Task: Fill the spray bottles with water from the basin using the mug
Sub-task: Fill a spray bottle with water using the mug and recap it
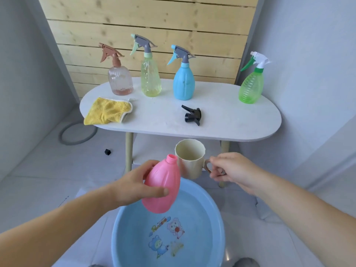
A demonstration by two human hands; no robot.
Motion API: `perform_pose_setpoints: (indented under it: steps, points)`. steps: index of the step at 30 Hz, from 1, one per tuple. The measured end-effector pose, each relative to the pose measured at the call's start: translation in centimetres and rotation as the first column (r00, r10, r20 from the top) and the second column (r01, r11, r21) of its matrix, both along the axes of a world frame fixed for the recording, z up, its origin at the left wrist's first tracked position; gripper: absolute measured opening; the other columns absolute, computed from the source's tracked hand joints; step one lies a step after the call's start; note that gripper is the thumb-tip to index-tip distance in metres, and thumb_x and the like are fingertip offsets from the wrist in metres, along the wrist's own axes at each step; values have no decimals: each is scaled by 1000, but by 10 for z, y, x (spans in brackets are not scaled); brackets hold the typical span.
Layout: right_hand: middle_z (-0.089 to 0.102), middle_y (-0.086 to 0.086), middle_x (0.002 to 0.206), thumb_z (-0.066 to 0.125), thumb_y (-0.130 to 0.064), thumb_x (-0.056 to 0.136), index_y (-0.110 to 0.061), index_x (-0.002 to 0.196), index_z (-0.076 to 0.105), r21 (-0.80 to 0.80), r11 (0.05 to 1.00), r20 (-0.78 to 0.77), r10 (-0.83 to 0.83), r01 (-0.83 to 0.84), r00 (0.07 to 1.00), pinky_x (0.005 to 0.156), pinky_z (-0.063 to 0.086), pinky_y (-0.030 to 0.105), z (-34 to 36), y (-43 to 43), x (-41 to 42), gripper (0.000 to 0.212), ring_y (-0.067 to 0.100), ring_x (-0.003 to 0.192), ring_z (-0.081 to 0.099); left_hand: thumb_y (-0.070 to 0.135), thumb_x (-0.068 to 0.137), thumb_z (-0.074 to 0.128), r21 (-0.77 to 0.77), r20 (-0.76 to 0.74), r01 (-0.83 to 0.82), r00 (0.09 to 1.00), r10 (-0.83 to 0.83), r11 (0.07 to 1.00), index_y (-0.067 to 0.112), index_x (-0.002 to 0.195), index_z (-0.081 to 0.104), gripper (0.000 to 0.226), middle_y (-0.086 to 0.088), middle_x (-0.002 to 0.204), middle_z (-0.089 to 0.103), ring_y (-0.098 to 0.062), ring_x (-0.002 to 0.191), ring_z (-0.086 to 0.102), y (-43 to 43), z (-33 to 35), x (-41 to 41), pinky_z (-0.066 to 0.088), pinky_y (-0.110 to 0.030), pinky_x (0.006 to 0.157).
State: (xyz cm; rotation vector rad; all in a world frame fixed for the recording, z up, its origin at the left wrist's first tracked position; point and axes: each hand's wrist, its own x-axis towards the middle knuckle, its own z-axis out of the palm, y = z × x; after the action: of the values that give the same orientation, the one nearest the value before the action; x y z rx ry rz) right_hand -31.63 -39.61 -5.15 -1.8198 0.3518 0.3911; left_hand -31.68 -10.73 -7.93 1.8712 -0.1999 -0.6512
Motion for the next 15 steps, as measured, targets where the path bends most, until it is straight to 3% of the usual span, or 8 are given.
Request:
perform_pose_setpoints:
  steps: [5,8,10,12,15]
  points:
    - [69,6,75,56,-24,98,-8,82,67,-151,982,-151,88,-111,985,82,55,30,-83,19,0,25,15,72,64,26,68,94,23,-53,-52,997,53,998,35,137,52,81,3,126,68,-8,108,70,8,-31,-10,62,-27,85]
    - [72,1,74,60,-31,94,-8,80,71,-264,942,-212,153,-208,965,77,53,32,-133,27,0,29,15,70,59,31,65,92,4,-91,-94,991,94,996,40,134,53,80,3,126,68,-10,111,70,10,-47,-13,63,-33,84]
    - [70,0,73,59,-33,94,-4,82,73,-336,904,-221,197,-264,955,61,46,28,-158,30,-2,35,14,60,52,33,65,91,-4,-121,-132,984,131,991,40,134,52,80,2,126,66,-15,112,70,10,-55,-16,65,-37,80]
    - [60,2,67,58,-34,95,0,74,67,-395,872,-185,233,-289,955,54,33,27,-177,31,-3,40,17,56,42,34,65,90,-8,-147,-167,975,164,986,41,134,51,79,1,127,65,-19,112,70,9,-62,-19,65,-40,79]
    - [40,0,59,56,-33,96,-16,57,41,-496,802,-121,315,-332,942,55,25,31,-200,32,-6,45,17,56,32,34,65,91,3,-182,-189,965,186,982,42,131,50,79,1,127,65,-19,110,71,10,-77,-25,66,-44,80]
